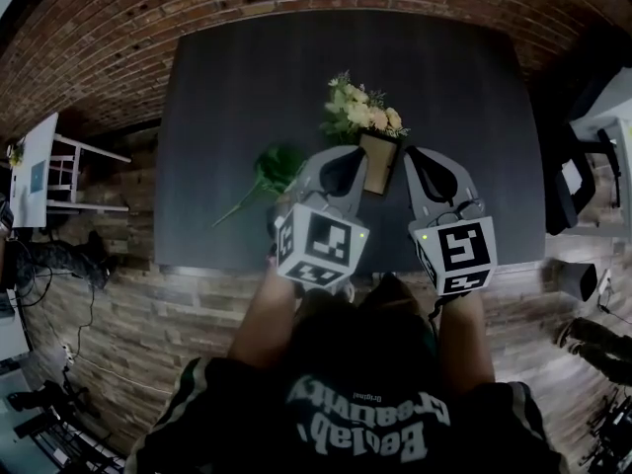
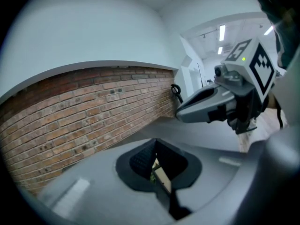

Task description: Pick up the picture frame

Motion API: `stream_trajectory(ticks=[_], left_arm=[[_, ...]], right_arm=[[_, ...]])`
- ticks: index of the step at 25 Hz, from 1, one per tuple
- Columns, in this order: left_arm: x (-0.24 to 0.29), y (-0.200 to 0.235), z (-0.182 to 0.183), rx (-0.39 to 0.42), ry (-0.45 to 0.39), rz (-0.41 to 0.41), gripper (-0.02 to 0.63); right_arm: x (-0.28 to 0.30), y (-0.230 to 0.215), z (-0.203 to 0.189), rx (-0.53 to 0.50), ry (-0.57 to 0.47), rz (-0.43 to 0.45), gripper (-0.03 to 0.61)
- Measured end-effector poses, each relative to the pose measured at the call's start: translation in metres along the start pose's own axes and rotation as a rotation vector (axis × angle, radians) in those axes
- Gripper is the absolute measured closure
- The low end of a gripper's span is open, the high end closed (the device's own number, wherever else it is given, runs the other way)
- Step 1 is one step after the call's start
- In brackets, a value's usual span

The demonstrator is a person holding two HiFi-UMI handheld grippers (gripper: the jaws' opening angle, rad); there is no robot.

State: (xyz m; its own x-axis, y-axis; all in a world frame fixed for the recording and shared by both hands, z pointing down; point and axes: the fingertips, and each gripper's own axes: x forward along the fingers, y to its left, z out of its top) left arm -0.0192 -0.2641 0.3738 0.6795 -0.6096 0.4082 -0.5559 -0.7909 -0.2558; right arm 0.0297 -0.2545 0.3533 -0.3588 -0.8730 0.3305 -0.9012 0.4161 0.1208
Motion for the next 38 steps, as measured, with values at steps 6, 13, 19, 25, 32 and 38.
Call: stream_trajectory(ticks=[6,13,19,25,32,38], left_arm=[[0.023,-0.005,-0.011,-0.021,0.046,0.006,0.611],[0.048,-0.012,-0.032,-0.040,0.105,0.015,0.611],[0.065,-0.013,-0.052,-0.064,0.145,0.025,0.611],[0.075,-0.014,-0.068,-0.084,0.172,0.038,0.611],[0.086,-0.019,-0.081,-0.094,0.193,0.028,0.611],[0.097,-0.021,-0.090,-0.103,0.206,0.019,0.611]], right_arm=[[0.014,-0.015,-0.018,0.054,0.018,0.030,0.571],[0.029,-0.031,-0.047,0.120,0.064,0.062,0.533],[0.044,-0.036,-0.073,0.161,0.102,0.093,0.491],[0.055,-0.037,-0.098,0.207,0.139,0.113,0.456],[0.067,-0.037,-0.122,0.250,0.180,0.137,0.405],[0.078,-0.039,-0.142,0.280,0.213,0.149,0.376]])
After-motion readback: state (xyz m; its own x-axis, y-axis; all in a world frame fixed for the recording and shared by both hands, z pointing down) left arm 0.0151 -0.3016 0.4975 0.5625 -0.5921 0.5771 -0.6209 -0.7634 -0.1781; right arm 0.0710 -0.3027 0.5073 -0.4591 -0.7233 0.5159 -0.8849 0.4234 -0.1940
